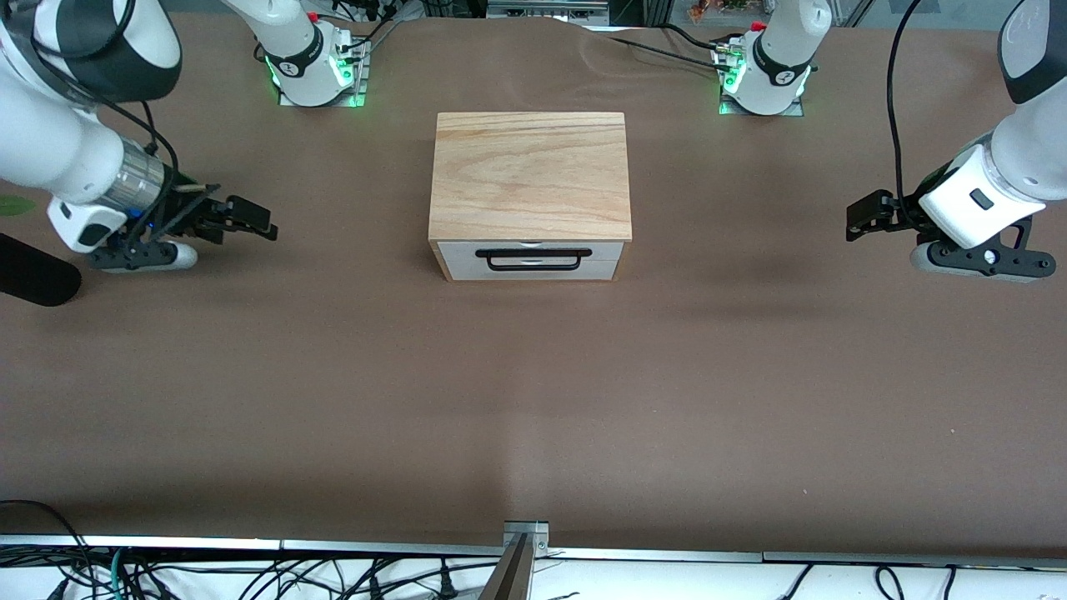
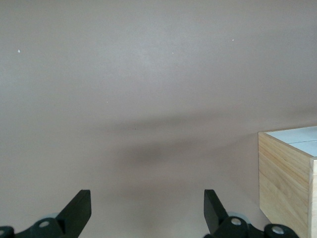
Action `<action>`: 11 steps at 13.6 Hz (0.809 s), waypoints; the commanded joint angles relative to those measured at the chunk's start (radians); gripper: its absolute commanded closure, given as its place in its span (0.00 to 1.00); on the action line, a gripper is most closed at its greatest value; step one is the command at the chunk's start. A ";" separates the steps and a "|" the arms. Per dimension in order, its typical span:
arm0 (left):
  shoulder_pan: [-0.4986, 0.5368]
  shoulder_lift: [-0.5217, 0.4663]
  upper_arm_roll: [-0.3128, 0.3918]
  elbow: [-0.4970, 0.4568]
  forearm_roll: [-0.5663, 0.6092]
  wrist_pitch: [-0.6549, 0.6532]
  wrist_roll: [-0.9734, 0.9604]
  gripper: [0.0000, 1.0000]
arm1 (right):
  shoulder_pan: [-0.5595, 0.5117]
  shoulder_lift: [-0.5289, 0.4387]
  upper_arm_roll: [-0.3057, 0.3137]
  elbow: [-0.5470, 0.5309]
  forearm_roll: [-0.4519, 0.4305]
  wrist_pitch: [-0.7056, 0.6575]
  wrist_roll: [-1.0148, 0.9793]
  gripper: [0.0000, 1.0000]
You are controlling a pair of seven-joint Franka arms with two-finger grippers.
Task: Pull top drawer with both arms simultaneously
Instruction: 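Move the right gripper and the left gripper toward the black drawer handle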
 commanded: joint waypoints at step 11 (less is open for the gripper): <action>0.013 0.129 -0.013 0.022 -0.165 -0.001 0.022 0.00 | 0.042 0.264 0.008 0.059 0.495 0.024 -0.236 0.00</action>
